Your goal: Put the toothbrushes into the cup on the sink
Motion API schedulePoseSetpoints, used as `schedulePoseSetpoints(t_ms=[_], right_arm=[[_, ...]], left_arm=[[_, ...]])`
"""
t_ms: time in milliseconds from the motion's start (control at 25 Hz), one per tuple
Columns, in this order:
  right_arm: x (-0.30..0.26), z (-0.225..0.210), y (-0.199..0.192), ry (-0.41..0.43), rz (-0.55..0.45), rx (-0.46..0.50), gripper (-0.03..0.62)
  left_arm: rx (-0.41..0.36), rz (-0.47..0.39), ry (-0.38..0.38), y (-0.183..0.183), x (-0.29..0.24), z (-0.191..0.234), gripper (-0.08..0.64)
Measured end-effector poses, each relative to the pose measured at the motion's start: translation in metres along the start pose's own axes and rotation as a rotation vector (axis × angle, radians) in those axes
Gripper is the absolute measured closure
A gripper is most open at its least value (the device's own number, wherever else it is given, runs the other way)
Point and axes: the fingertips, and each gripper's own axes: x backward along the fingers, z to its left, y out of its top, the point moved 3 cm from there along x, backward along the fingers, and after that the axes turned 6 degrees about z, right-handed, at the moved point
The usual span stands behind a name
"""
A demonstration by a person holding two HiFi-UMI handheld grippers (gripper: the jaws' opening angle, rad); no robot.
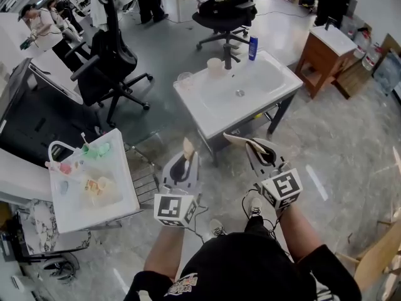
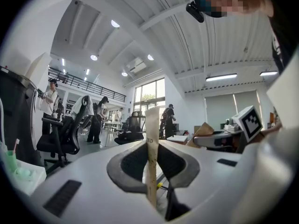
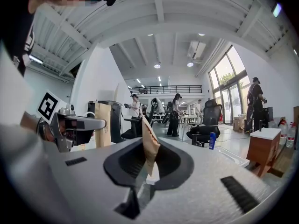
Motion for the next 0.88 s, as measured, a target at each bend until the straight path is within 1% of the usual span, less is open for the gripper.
schedulePoseSetpoints(t_ms=[120, 440, 880], right_arm=[[0.002, -0.014, 0.0, 0.012, -0.003, -0.007, 0.549], [-0.005, -0.067, -0.003, 0.062, -0.006, -0.032, 0.549], [-0.016, -0.144, -0.005, 0.147, -0.023, -0.019, 0.549]], left_arm=[[0.002, 0.004, 0.012, 0.002, -0.009, -0.009, 0.506], [-0.001, 0.011, 0.062, 0.01, -0.05, -0.034, 0.506], [-0.001, -0.005, 0.152, 0.017, -0.112, -0.07, 0.506]])
